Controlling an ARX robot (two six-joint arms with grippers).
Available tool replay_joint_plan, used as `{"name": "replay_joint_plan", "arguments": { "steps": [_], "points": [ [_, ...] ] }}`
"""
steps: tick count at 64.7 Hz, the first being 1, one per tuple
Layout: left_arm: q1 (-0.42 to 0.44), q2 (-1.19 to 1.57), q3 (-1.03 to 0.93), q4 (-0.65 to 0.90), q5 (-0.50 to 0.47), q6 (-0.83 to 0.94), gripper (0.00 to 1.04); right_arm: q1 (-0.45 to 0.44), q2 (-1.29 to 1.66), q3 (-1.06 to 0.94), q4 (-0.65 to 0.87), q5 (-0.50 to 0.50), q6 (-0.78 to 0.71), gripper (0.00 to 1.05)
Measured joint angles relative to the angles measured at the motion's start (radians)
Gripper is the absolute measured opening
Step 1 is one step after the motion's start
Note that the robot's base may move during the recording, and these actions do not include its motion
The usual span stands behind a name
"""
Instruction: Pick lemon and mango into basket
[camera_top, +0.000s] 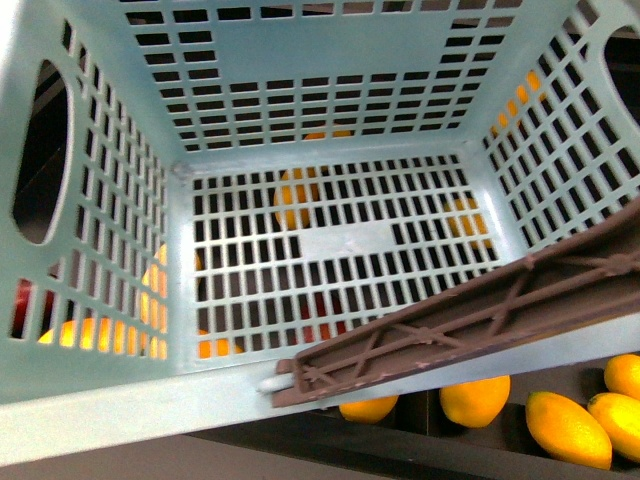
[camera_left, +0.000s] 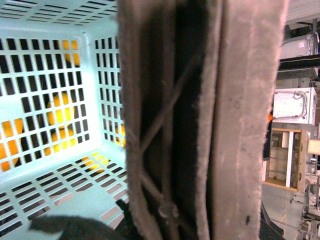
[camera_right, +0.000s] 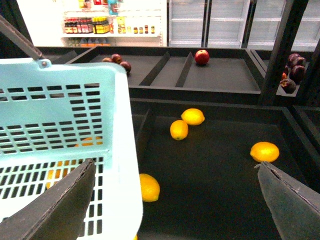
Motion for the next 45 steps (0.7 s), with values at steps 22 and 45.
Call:
{"name": "replay_joint_plan", "arguments": {
  "steps": [22,45],
  "points": [
    [0.002,0.000,0.005,0.000,-0.009,0.018,0.14,0.000,0.000,0.000,0.000,0.000,0.000,0.96],
    [0.004,0.000,0.006,0.000,-0.005,0.019,0.14,-0.352,0.435,0.141,-0.246,0.132,0.397,0.96]
  ]
}}
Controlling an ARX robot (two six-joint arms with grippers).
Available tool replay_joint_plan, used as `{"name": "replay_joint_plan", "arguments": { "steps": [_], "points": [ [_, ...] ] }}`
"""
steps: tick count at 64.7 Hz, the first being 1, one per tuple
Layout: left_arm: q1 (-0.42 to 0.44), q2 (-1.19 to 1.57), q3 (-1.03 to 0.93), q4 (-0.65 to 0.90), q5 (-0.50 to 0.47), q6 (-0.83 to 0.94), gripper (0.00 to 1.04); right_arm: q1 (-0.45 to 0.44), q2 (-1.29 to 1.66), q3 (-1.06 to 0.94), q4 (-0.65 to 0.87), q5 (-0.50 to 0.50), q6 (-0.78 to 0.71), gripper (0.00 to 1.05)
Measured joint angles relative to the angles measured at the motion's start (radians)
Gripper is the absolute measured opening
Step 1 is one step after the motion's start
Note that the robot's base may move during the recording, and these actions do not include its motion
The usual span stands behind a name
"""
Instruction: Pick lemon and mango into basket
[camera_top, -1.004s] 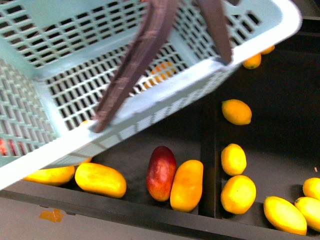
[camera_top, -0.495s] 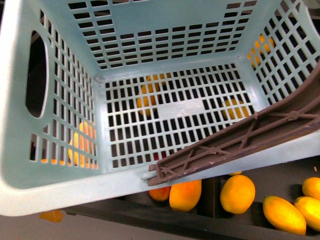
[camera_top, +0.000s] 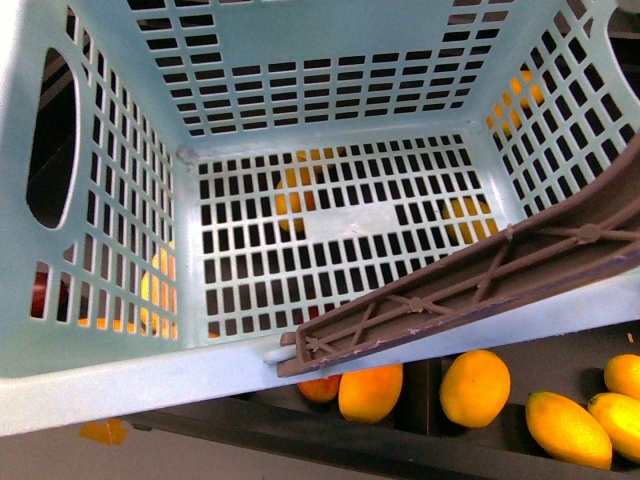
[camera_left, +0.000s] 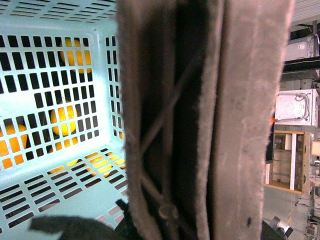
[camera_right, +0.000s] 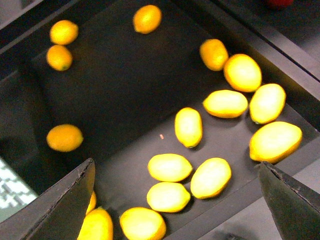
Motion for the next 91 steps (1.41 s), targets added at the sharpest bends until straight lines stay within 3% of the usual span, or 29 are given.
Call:
{"name": "replay_joint_plan", "arguments": {
  "steps": [1,4,11,20,23,48,91],
  "points": [
    [-0.001,0.000,0.000,0.000,-0.002,0.001,0.14,-0.058,0.058,-0.005,0.048,-0.023,-0.008,0.96],
    [0.000,0.000,0.000,0.000,-0.003,0.002,0.14,-0.121,0.146,-0.016,0.124,-0.051,-0.031,0.96],
    [0.003,0.000,0.000,0.000,-0.008,0.001,0.14,-0.216,0.413,-0.021,0.339,-0.119,-0.075,0.96],
    [0.002,0.000,0.000,0.000,-0.002,0.003,0.14,-0.246,0.967,0.101,0.682,-0.134,-0.099,0.96],
    [0.002,0.000,0.000,0.000,-0.002,0.002,0.14,-0.239,1.086,0.151,0.731,-0.119,-0.101,0.96],
    [0.002,0.000,0.000,0.000,-0.004,0.003,0.14,-0.147,1.679,0.465,0.723,-0.081,0.005,0.96],
    [0.002,0.000,0.000,0.000,-0.003,0.003,0.14,-0.102,1.915,0.715,0.632,-0.093,0.039,0.96]
  ]
}}
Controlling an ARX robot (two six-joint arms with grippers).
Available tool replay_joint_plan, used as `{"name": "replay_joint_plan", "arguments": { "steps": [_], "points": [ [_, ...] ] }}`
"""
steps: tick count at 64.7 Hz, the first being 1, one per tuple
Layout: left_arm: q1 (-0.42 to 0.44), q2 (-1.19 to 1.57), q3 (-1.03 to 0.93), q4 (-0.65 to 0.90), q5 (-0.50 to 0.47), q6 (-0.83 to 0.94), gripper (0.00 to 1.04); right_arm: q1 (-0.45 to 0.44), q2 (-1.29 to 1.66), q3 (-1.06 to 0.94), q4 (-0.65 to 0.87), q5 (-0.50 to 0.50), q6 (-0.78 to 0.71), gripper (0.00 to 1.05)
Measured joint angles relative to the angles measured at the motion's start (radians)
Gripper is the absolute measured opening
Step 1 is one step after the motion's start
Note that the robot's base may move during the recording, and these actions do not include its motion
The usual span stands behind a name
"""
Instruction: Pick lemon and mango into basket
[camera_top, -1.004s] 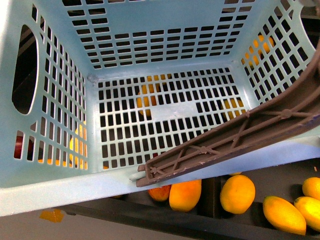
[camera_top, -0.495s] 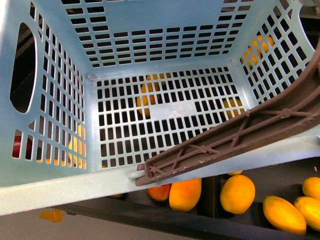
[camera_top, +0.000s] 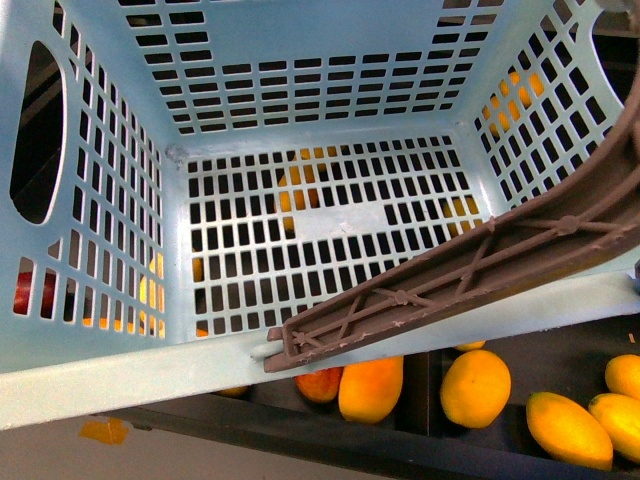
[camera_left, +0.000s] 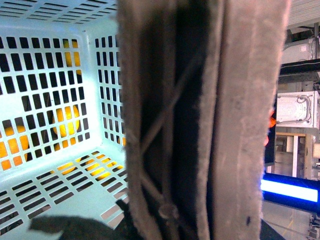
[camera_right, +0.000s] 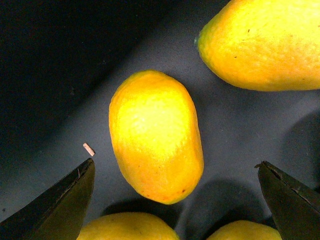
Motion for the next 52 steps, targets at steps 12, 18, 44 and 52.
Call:
{"name": "replay_joint_plan", "arguments": {
  "steps": [12,18,44,52],
  "points": [
    [0.000,0.000,0.000,0.000,0.001,0.000,0.14,0.018,0.040,0.058,-0.037,-0.005,-0.006,0.96],
    [0.000,0.000,0.000,0.000,0.000,0.000,0.14,0.024,0.058,0.075,-0.047,-0.006,-0.008,0.96],
    [0.000,0.000,0.000,0.000,0.000,0.000,0.14,0.027,0.118,0.145,-0.073,-0.005,-0.009,0.96],
    [0.000,0.000,0.000,0.000,0.000,0.000,0.14,0.027,0.131,0.161,-0.084,0.000,-0.009,0.96]
  ]
}}
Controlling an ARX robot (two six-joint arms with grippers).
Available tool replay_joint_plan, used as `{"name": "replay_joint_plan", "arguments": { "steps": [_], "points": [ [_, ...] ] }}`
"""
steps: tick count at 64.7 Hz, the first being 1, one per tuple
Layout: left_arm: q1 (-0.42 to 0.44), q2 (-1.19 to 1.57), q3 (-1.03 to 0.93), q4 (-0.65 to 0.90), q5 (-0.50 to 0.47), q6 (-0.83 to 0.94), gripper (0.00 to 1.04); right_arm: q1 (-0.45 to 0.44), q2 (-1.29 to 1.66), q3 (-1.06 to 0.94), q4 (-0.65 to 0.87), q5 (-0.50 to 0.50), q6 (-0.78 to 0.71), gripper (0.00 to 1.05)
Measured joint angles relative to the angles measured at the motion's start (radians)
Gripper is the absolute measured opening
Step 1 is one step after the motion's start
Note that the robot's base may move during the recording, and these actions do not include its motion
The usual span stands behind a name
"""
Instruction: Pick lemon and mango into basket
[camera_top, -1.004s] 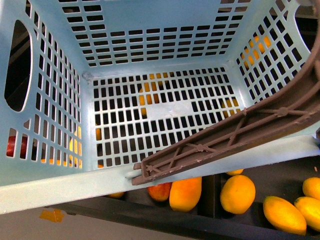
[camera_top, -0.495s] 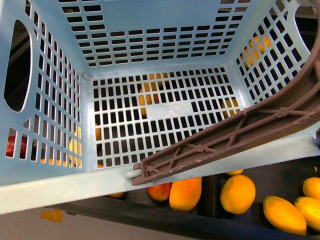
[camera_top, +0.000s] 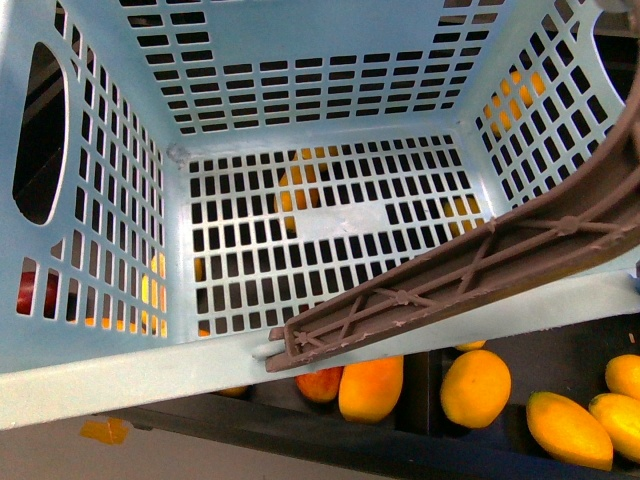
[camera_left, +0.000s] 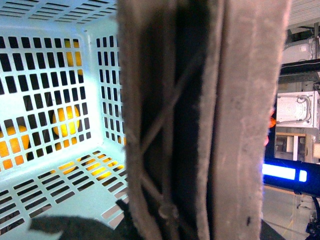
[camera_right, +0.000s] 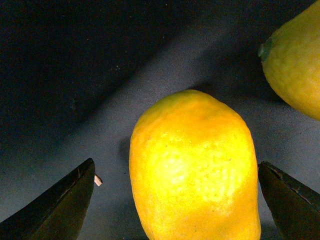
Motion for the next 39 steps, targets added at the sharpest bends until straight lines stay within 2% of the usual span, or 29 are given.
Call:
{"name": "replay_joint_plan", "arguments": {
  "steps": [6,19,25,39],
  "points": [
    [0.000,0.000,0.000,0.000,0.000,0.000,0.14,0.000,0.007,0.008,-0.007,0.003,0.002,0.93],
    [0.000,0.000,0.000,0.000,0.000,0.000,0.14,0.000,0.010,0.012,-0.010,0.003,0.005,0.64],
    [0.000,0.000,0.000,0.000,0.000,0.000,0.14,-0.001,0.010,0.010,-0.005,0.000,0.005,0.55],
    [0.000,0.000,0.000,0.000,0.000,0.000,0.14,-0.011,-0.018,-0.042,0.028,-0.018,-0.006,0.51]
  ]
}}
